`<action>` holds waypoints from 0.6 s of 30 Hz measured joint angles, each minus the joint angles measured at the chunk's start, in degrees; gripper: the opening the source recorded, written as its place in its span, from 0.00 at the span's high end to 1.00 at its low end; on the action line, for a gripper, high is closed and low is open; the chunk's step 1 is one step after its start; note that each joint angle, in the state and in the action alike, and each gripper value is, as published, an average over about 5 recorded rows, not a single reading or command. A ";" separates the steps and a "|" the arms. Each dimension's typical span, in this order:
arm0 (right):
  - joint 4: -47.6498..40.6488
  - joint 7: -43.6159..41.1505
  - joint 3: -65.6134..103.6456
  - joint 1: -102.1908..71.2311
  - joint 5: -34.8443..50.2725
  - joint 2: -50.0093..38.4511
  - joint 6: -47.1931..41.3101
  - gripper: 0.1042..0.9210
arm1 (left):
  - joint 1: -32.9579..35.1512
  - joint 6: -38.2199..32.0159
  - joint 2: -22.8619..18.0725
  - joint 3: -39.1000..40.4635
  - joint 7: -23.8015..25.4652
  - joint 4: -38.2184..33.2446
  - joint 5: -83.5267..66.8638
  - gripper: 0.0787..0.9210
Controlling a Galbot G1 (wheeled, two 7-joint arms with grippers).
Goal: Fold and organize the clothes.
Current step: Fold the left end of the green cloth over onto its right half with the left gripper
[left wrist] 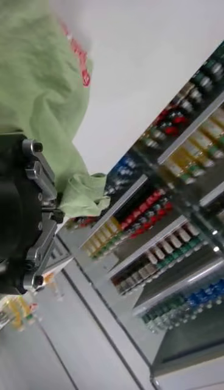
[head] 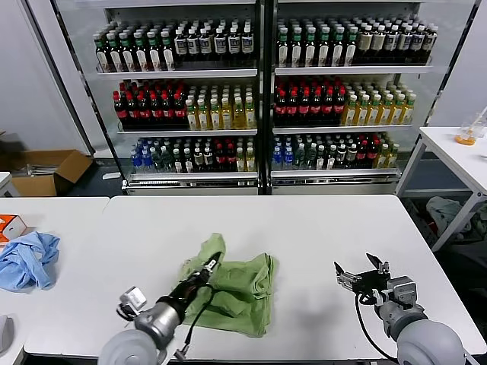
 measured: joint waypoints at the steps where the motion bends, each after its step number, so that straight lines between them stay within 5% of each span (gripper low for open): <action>1: -0.02 -0.02 -0.03 0.03 0.00 0.01 0.00 0.12 | -0.60 -0.01 -0.24 0.74 0.01 0.51 0.17 0.97; 7: -0.28 -0.10 -0.07 0.01 -0.01 0.02 0.05 0.12 | -3.28 0.44 -1.32 4.68 0.31 3.23 1.65 0.91; 18: -0.63 -0.23 -0.41 0.13 -0.17 0.38 0.22 0.12 | -2.68 1.83 -0.73 8.08 2.95 1.52 5.53 0.53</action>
